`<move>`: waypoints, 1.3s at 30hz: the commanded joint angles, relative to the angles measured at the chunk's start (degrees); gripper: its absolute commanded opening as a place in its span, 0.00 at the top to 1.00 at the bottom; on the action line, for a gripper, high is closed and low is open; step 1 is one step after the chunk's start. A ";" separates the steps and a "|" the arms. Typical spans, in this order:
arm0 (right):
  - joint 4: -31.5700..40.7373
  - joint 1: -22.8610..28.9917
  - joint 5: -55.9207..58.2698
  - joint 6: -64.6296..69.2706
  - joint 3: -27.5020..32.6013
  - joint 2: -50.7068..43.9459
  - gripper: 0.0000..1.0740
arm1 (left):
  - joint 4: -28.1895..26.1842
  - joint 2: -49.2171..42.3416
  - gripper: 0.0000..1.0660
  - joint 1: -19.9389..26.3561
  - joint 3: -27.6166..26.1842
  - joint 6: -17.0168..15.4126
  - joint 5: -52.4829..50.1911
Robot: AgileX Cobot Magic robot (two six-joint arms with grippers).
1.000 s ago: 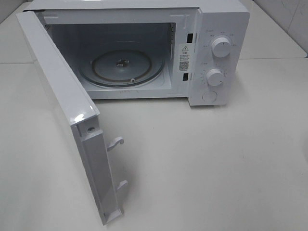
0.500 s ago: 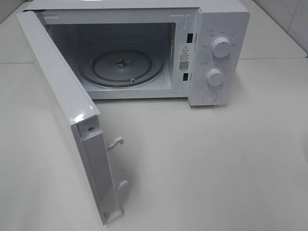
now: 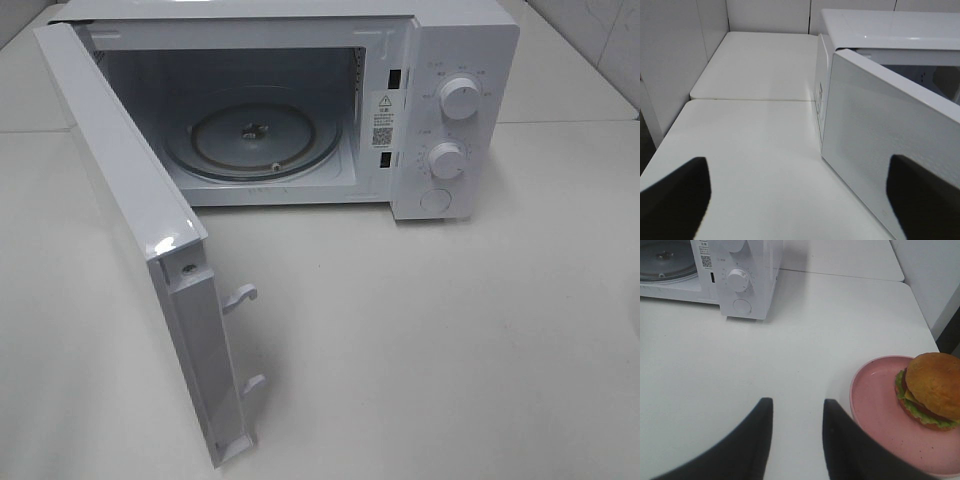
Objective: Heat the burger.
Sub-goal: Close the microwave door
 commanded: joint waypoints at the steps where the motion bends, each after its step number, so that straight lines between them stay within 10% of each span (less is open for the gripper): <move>1: 0.40 -0.40 -0.23 0.11 -0.06 -1.66 0.66 | 0.63 5.67 0.58 0.23 4.13 0.00 -14.44; 2: 0.40 -0.40 -0.23 0.11 -0.06 -1.66 0.66 | 0.69 8.59 0.83 0.23 6.36 -0.06 -20.80; 4: 0.40 -0.40 -0.23 0.11 -0.06 -1.66 0.66 | 0.74 11.46 1.00 0.23 8.48 0.00 -27.39; 16: 0.40 -0.40 -0.23 0.11 -0.06 -1.66 0.66 | 2.06 31.63 1.00 0.23 16.56 -1.49 -63.66; 23: 0.40 -0.40 -0.23 0.11 -0.06 -1.66 0.66 | 16.16 49.33 1.00 0.23 17.48 -16.16 -81.59; 39: 0.40 -0.40 -0.23 0.11 -0.06 -1.66 0.66 | 39.08 76.26 1.00 0.52 12.72 -21.37 -96.94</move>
